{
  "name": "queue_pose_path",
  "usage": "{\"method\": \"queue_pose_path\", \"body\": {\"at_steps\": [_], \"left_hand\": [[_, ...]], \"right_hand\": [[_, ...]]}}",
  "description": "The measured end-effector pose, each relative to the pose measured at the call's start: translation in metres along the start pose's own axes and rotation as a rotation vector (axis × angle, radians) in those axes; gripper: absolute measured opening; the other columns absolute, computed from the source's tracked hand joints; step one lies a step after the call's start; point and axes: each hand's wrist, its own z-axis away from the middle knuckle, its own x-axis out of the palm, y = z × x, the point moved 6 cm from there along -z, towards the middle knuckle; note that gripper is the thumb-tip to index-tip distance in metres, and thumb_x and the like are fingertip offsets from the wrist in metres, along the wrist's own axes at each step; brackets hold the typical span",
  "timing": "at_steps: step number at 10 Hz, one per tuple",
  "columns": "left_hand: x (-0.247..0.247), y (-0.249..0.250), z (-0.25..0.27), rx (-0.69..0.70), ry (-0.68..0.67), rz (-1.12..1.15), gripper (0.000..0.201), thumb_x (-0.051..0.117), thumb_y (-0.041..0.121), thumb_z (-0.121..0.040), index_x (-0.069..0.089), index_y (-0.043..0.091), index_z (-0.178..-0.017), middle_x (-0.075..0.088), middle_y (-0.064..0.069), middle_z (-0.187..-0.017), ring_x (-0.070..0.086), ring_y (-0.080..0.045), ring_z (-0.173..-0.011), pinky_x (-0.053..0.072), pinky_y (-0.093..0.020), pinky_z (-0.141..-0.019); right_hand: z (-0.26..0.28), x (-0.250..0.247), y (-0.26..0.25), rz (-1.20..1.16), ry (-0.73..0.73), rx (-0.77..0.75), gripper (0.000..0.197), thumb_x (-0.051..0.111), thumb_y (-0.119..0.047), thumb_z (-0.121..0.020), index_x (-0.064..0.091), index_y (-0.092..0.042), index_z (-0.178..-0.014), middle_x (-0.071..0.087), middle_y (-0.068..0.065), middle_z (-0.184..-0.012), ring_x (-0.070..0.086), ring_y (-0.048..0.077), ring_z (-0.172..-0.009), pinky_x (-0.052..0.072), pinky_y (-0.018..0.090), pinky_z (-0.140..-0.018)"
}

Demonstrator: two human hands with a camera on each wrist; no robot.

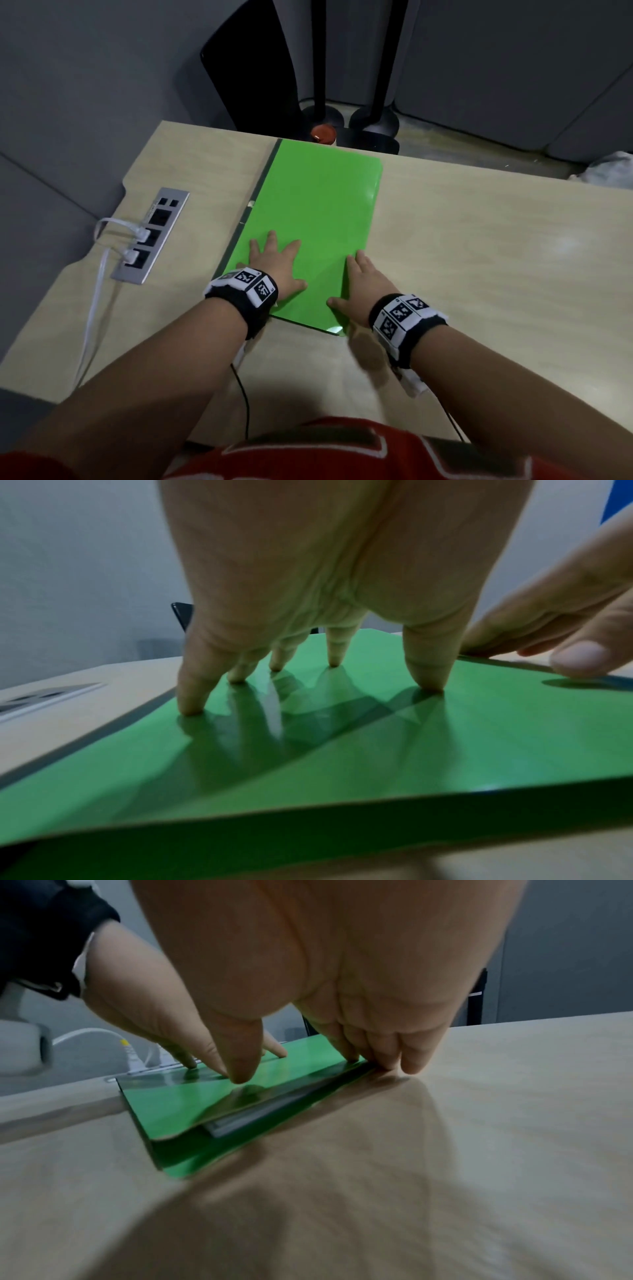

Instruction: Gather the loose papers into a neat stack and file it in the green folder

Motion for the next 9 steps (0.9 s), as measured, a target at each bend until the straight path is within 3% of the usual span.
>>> {"method": "queue_pose_path", "body": {"at_steps": [2,3,6,8,9], "left_hand": [[0.004,-0.012,0.001,-0.008,-0.017,0.003,0.09,0.065,0.053,-0.08,0.007,0.044,-0.148,-0.014,0.0,-0.161,-0.008,-0.043,-0.146,0.023,-0.07,-0.108],[0.008,-0.011,0.003,-0.01,-0.021,-0.004,0.09,0.065,0.053,-0.08,0.006,0.045,-0.148,-0.015,0.0,-0.161,-0.008,-0.045,-0.145,0.024,-0.07,-0.107],[0.01,-0.012,0.002,-0.004,-0.03,-0.013,0.091,0.066,0.052,-0.08,0.005,0.044,-0.148,-0.016,-0.002,-0.161,-0.008,-0.046,-0.145,0.025,-0.07,-0.107],[0.008,-0.013,0.004,-0.002,-0.043,-0.021,0.091,0.064,0.055,-0.079,0.005,0.043,-0.148,-0.014,-0.002,-0.161,-0.007,-0.046,-0.145,0.024,-0.07,-0.107],[0.002,-0.013,0.01,0.011,0.03,0.007,0.088,0.06,0.058,-0.081,0.006,0.042,-0.148,-0.011,-0.002,-0.161,-0.002,-0.041,-0.147,0.024,-0.067,-0.109]], "right_hand": [[-0.012,-0.001,-0.013,-0.134,-0.016,0.009,0.098,0.066,-0.046,-0.083,0.004,-0.017,-0.153,-0.01,0.003,-0.162,0.037,0.026,-0.14,0.039,0.038,-0.11],[-0.012,-0.007,-0.013,-0.119,-0.023,-0.009,0.095,0.067,-0.039,-0.084,0.006,-0.017,-0.153,-0.009,0.002,-0.162,0.04,0.025,-0.138,0.04,0.037,-0.108],[-0.013,-0.007,-0.012,-0.089,-0.025,-0.015,0.094,0.069,-0.036,-0.084,0.008,-0.014,-0.153,-0.008,0.003,-0.162,0.041,0.026,-0.137,0.038,0.037,-0.109],[-0.012,-0.008,-0.007,-0.104,-0.037,-0.008,0.096,0.067,-0.046,-0.083,0.007,-0.018,-0.153,-0.008,0.002,-0.162,0.039,0.028,-0.138,0.039,0.041,-0.11],[-0.005,-0.014,0.0,-0.144,-0.003,-0.019,0.093,0.063,-0.052,-0.083,0.007,-0.021,-0.153,-0.009,0.004,-0.162,0.038,0.029,-0.139,0.037,0.043,-0.112]]}}
